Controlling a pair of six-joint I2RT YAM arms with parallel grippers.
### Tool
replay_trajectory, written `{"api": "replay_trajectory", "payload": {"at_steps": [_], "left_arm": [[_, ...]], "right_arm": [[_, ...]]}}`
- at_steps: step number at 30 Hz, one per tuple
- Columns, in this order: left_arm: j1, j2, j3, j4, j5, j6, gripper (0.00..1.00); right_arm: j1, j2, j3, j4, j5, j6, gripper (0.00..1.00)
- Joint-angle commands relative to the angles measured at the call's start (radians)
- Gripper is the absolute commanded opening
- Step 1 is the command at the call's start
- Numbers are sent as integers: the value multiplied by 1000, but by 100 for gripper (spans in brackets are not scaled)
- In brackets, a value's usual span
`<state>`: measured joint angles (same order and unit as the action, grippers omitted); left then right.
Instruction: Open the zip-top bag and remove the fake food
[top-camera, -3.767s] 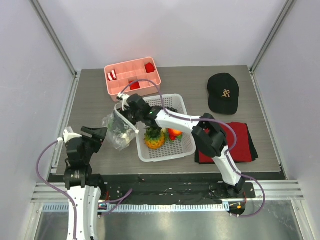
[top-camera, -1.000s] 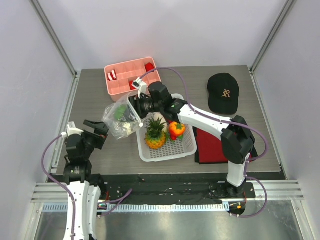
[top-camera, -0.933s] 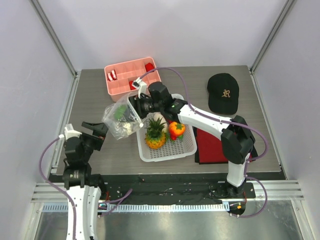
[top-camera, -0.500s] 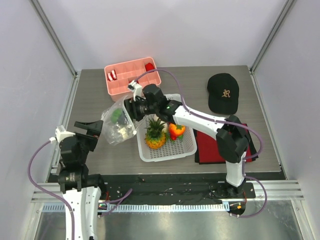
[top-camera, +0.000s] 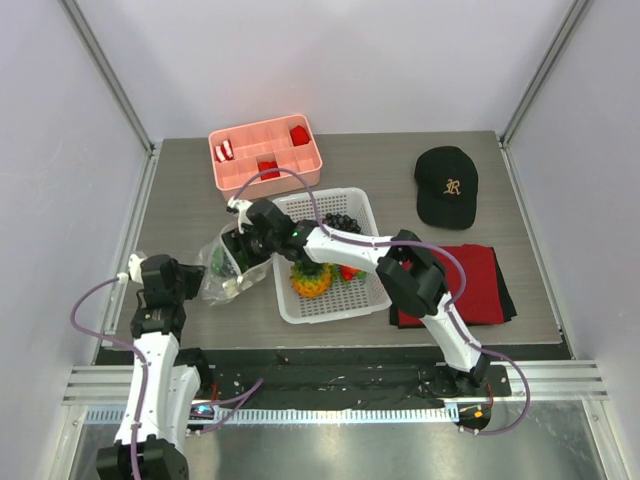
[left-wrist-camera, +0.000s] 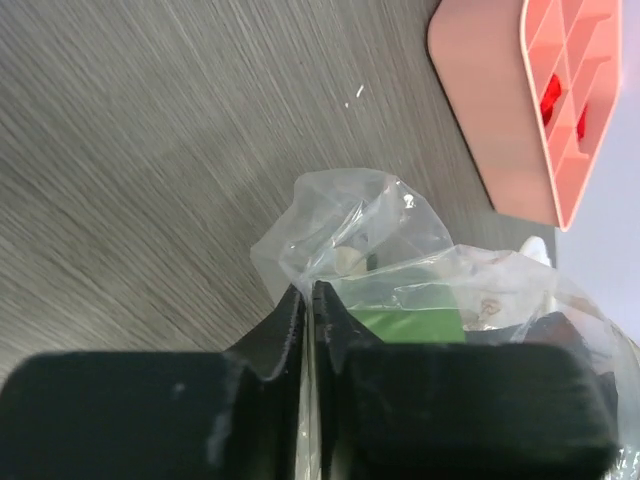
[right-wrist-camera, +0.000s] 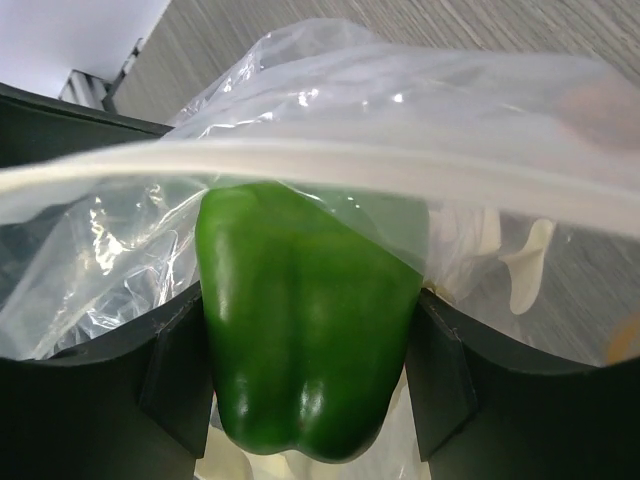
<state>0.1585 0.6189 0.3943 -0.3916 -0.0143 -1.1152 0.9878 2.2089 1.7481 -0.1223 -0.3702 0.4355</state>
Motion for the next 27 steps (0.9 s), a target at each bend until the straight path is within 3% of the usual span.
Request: {"api": "replay_trajectory", "payload": {"at_steps": [1,5,9,27], "left_arm": [[1,83,9,138,-32,73,0],[1,116,8,136,-53,126,0],[1,82,-29,151,-67,124,0],[1,15,-127,155,-4,111,0]], "right_arm": [[12,17,60,9,51,-35,65],[14,17,65,-11,79,-37,76],[12,23,93,-42,119,-64,100],[57,173,237,-96,186,-192,97]]}}
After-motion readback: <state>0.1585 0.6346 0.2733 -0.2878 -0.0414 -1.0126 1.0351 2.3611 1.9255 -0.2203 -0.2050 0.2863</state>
